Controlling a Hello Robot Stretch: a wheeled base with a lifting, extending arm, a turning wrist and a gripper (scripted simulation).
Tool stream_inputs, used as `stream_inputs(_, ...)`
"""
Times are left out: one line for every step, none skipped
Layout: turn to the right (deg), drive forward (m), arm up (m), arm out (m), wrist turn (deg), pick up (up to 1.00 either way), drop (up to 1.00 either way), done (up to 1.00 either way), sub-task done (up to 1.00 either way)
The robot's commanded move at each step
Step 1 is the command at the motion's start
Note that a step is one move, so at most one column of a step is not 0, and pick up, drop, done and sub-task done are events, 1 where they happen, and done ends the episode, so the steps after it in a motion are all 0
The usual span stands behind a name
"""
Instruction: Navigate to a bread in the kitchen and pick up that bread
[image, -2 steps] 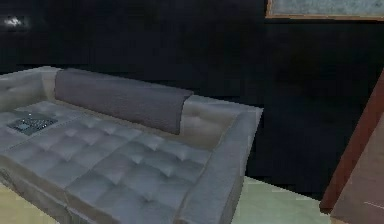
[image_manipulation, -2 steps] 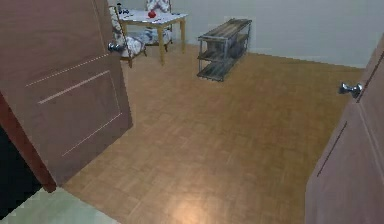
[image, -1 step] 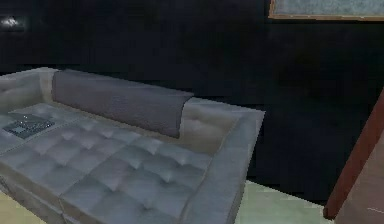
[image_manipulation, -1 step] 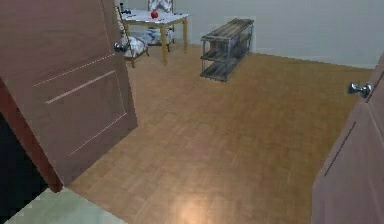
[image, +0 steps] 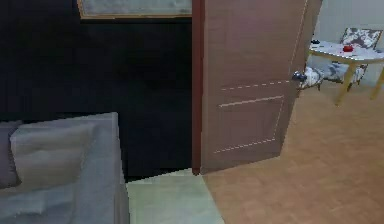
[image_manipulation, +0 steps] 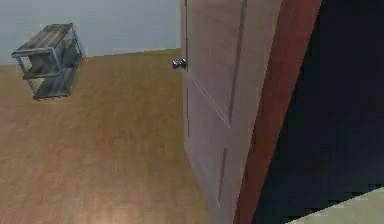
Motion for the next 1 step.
stream_inputs(42.0, 0.00, 0.00, 0.00, 0.0, 0.00, 0.00, 0.00, 0.00)
